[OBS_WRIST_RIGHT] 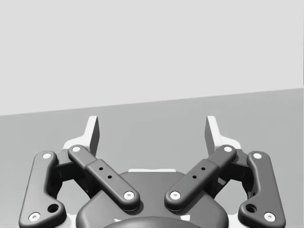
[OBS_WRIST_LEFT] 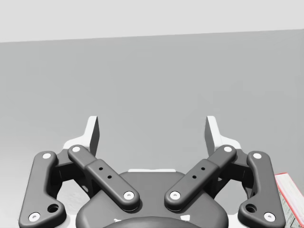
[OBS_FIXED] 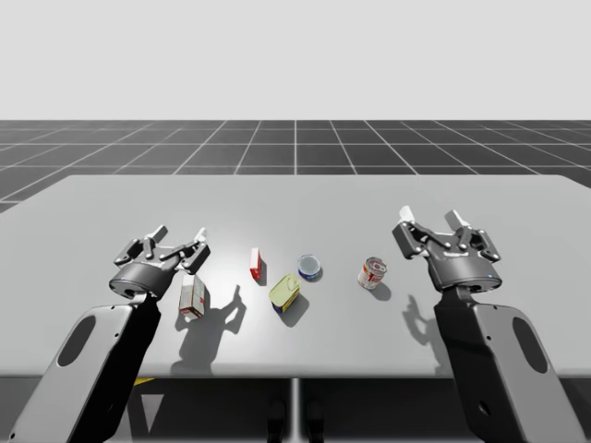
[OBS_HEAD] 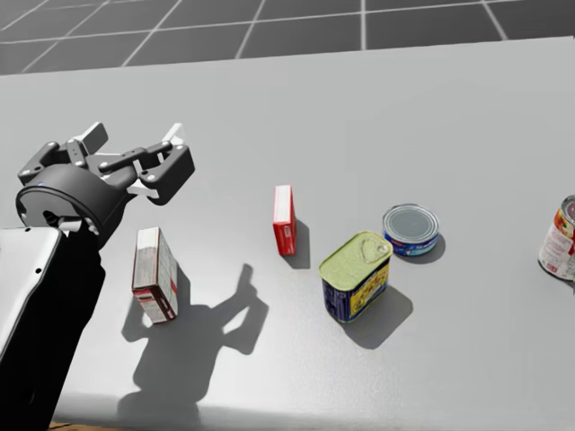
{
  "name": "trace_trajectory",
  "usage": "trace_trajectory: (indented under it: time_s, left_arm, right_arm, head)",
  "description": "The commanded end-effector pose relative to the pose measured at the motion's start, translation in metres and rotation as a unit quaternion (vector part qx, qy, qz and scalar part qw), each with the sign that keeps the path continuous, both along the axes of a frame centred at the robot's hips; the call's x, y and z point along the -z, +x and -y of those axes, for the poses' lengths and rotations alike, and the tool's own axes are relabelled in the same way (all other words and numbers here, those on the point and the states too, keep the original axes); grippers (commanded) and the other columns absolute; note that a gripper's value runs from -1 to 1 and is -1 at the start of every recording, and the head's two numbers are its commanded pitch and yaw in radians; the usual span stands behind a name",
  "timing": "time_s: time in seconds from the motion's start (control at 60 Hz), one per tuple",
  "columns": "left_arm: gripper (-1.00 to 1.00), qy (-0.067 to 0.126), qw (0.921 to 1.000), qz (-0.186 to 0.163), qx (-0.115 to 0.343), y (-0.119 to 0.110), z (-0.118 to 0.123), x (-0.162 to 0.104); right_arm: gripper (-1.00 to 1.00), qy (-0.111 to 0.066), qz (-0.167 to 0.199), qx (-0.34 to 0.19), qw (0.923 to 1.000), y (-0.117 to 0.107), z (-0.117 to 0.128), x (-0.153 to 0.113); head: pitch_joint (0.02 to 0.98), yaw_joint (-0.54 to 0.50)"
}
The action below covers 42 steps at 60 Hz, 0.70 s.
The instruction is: Grasp the gelatin box and hold it up.
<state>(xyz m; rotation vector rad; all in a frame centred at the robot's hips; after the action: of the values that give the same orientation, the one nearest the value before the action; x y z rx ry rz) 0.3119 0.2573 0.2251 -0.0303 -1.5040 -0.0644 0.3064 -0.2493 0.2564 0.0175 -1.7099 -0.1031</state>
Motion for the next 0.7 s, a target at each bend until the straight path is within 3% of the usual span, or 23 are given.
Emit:
trace_trajectory:
  time_s: [0.017, 0.083, 0.117, 0.317, 0.7]
  left_arm:
    - [-1.0, -0.019, 0.9998, -0.005, 0.009, 0.0, 0.003, -0.001]
    - [-1.0, -0.022, 0.9996, -0.014, 0.012, -0.002, 0.007, -0.004]
    - [-1.0, -0.007, 0.9996, -0.006, -0.026, -0.004, 0.012, -0.009]
    - [-1.0, -0.028, 0.9993, -0.025, -0.009, -0.034, 0.025, -0.031]
    - [-1.0, -0.006, 0.9966, -0.077, 0.03, -0.087, 0.059, -0.023]
  right_arm:
    - [-1.0, -0.001, -0.001, 0.0, 1.0, 0.0, -0.002, 0.001]
    - [-1.0, -0.001, -0.002, 0.002, 1.0, 0.0, -0.002, 0.001]
    - [-1.0, 0.0, -0.003, 0.004, 1.0, 0.0, -0.002, 0.001]
    - [-1.0, 0.0, -0.004, 0.004, 1.0, 0.0, -0.002, 0.002]
    - [-1.0, 0.005, -0.002, 0.003, 1.0, 0.0, 0.001, 0.002]
  head:
    - [0.796, 0.19]
    - [0.788, 0.19]
    - [0.781, 0.19]
    - [0.774, 0.2]
    - [0.779, 0.21]
